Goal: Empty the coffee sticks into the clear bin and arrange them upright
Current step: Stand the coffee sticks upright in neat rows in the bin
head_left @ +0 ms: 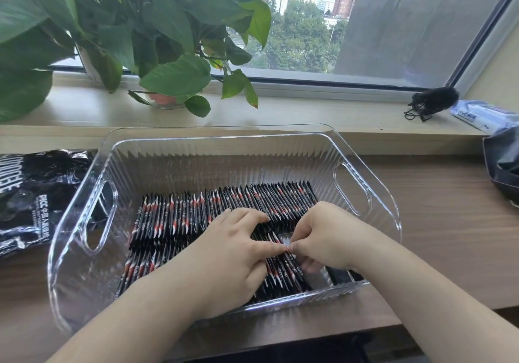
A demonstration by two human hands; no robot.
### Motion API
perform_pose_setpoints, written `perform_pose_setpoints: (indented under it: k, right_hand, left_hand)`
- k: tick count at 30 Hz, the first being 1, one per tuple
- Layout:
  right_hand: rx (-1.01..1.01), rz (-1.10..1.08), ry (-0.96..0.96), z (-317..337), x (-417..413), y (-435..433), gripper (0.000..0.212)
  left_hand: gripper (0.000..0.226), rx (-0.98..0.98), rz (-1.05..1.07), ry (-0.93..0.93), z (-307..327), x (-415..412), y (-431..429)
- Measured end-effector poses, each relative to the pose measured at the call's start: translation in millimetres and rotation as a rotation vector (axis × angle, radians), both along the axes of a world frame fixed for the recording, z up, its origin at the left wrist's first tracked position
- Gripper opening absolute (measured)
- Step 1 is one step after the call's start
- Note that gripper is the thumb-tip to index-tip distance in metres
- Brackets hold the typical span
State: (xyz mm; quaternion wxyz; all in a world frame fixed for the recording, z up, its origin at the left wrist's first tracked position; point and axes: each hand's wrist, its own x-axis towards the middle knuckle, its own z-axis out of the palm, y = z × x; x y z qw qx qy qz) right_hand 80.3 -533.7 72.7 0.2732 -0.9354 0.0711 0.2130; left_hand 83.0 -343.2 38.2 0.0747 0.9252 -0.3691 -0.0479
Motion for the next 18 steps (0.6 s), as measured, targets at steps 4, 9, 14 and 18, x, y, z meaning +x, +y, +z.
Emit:
perform_pose_setpoints:
  k: [4, 9, 14, 18]
  right_hand:
    - [0.023, 0.003, 0.033, 1.7, -6.7, -3.5, 0.021]
    - [0.02, 0.065, 0.047, 5.5, -12.5, -3.7, 0.01]
    - [0.092, -0.005, 0.002, -0.8, -12.4, -6.2, 0.002]
    - [0.079, -0.024, -0.002, -2.4, -11.3, -5.8, 0.008]
  left_hand:
    - [0.049, 0.02, 0.022, -0.008, -1.7, 1.1, -1.7]
    - [0.08, 0.067, 0.056, -0.013, -1.1, 2.4, -3.4]
    - [0.081, 0.047, 0.02, 0.003, -3.6, 2.5, -6.4]
    - [0.07, 0.045, 0.017, 0.065, 0.0, 0.8, -8.7]
